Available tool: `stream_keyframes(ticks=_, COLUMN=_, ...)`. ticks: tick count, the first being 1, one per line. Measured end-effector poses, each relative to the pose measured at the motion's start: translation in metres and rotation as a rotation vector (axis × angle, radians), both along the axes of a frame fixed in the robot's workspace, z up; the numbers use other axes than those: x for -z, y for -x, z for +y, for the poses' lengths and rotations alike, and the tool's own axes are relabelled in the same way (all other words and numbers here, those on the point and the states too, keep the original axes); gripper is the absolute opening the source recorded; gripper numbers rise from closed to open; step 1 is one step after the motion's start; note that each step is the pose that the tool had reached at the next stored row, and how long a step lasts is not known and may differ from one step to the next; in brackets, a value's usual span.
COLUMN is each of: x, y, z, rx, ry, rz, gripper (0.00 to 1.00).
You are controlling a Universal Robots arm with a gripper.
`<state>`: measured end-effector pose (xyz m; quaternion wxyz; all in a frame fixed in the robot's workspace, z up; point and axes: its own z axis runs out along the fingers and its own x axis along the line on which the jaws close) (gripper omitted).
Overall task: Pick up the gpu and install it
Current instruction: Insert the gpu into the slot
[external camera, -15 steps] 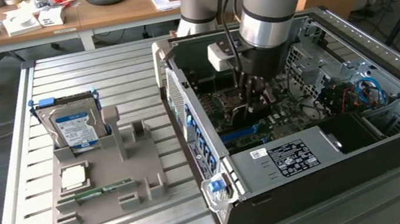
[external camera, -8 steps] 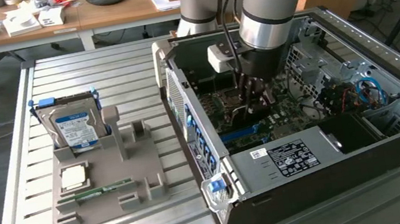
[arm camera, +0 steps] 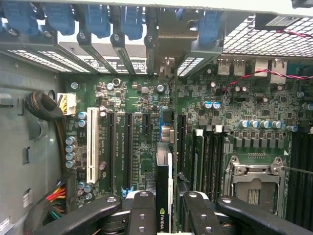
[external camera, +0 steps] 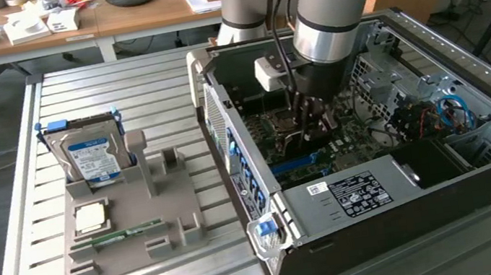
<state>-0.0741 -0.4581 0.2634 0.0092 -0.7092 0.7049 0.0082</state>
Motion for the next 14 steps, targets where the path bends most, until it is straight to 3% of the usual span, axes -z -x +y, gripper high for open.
stream_keyframes(ticks=14, x=0.0030, y=0.0000, z=0.0000, rx=0.000, ry=-0.0001, rz=0.0000, gripper=0.26)
